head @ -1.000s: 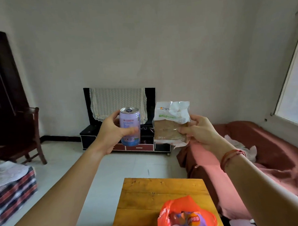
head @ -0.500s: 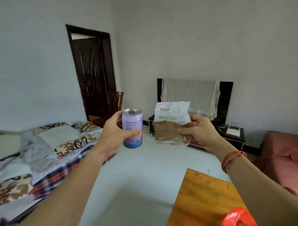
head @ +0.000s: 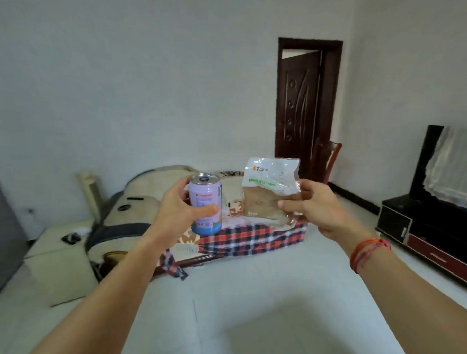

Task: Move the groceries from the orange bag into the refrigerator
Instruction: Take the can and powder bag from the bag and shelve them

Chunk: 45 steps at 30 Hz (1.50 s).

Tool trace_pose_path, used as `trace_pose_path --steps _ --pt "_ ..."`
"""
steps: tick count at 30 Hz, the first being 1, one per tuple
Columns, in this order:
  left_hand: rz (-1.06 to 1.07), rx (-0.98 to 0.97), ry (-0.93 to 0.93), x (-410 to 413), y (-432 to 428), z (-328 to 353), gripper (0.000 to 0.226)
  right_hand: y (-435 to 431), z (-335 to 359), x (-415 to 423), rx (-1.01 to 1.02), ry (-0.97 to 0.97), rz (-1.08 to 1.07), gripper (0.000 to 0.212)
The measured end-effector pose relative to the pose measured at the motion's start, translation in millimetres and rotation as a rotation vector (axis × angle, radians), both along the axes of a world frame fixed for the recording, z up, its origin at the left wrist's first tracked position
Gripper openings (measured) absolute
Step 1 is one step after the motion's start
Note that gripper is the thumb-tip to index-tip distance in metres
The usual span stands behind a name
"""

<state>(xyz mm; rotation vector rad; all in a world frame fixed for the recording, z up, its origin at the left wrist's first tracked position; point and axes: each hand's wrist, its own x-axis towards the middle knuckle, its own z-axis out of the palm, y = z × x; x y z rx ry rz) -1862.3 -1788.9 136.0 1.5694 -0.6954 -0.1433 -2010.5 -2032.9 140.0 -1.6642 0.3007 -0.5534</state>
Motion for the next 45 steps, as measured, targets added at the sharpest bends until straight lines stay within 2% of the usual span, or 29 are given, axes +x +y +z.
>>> trace_pose_path --steps 5,9,13,21,29,36,45 --pt "0.249 -0.008 0.0 -6 57 -2 0.061 28 -3 56 0.0 0.018 0.23 0.053" --pt "0.397 -0.015 0.024 -19 110 -2 0.066 73 -7 86 -0.01 0.038 0.385 0.052" --pt "0.553 -0.023 0.011 -34 164 -7 0.062 130 -8 107 -0.007 0.032 0.512 0.047" --pt "0.776 -0.032 -0.005 -67 274 -16 0.067 246 -17 133 -0.009 0.022 0.739 0.054" --pt "0.954 -0.028 -0.007 -104 368 -18 0.063 350 -16 143 -0.05 0.013 0.899 0.05" --pt "1.105 -0.014 0.014 -122 406 -22 0.059 411 -22 161 -0.078 0.038 1.034 0.05" --pt "1.216 -0.001 0.039 -115 413 -24 0.059 439 -18 196 -0.105 0.008 1.131 0.046"
